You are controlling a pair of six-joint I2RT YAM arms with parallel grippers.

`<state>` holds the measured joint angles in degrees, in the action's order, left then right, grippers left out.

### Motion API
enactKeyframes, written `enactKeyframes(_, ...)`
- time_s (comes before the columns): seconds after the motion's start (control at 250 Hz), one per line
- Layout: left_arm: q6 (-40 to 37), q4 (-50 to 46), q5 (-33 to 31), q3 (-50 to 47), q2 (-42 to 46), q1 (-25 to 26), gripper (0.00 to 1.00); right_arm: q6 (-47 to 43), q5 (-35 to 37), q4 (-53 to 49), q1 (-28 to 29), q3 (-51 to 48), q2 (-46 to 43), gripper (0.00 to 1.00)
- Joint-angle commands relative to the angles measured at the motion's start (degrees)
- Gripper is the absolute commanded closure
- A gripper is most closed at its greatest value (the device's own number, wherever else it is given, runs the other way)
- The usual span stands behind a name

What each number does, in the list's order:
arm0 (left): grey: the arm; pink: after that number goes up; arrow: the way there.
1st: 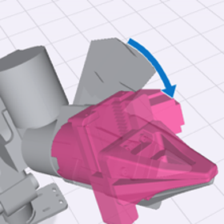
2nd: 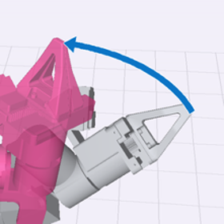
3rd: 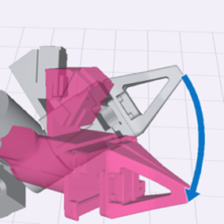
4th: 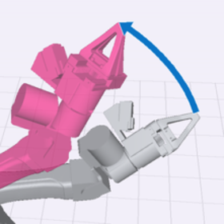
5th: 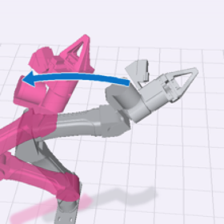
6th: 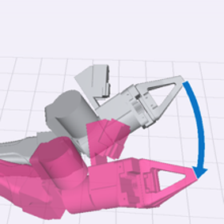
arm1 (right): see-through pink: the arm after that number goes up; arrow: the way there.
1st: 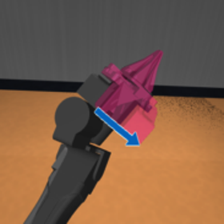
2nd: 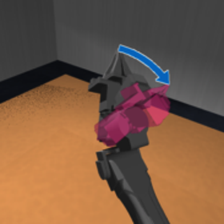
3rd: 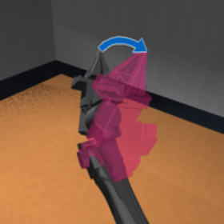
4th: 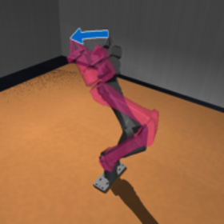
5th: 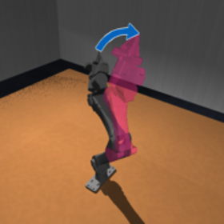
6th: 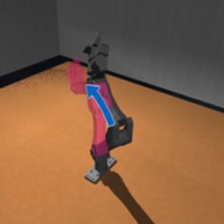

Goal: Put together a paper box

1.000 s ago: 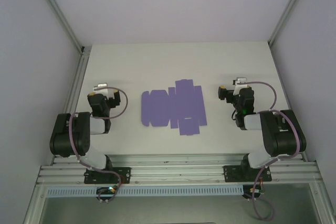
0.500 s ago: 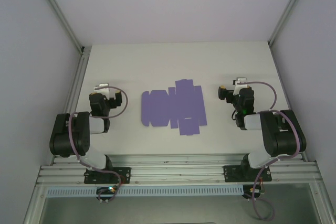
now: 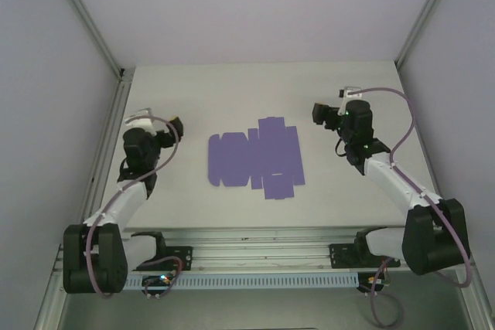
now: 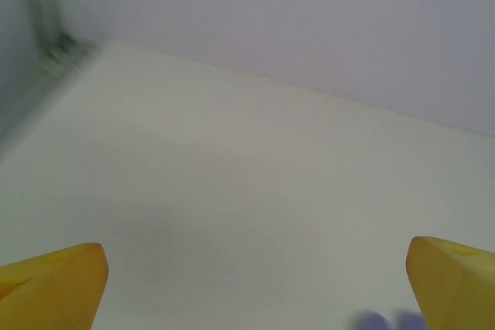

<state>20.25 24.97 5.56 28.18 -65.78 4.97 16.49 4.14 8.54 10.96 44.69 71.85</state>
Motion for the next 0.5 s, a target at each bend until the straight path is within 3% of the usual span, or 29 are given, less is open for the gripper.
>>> enactKeyframes(0.0, 10.27, -14.72, 11.78, 4.77, -5.72, 3.54, 0.0, 9.37, -9.32, -16.66, 5.73, 1.32, 3.56, 0.21)
enactKeyframes(0.124, 11.0, -19.39, 24.43, 10.0, -15.6, 5.03, 0.0, 16.34, -22.21, -15.69, 7.71, 3.08, 11.94, 0.44)
enactKeyframes(0.188, 12.26, -17.26, 28.28, 10.69, -19.88, 5.15, 0.0, 18.2, -26.7, -12.62, 7.87, 3.26, 16.99, 0.5)
enactKeyframes(0.304, 12.22, -15.99, 32.22, 11.4, -24.13, 5.56, 0.0, 18.47, -26.81, -11.68, 8.32, 5.21, 24.0, 0.6)
enactKeyframes(0.443, 10.97, -15.71, 32.23, 10.21, -26.07, 6.06, 0.0, 19.78, -23.43, -12.51, 8.29, 4.41, 27.59, 0.63)
enactKeyframes(0.495, 11.26, -13.98, 35.35, 9.54, -26.99, 6.01, 0.0, 19.71, -23.13, -12.46, 8.28, 3.43, 28.17, 0.63)
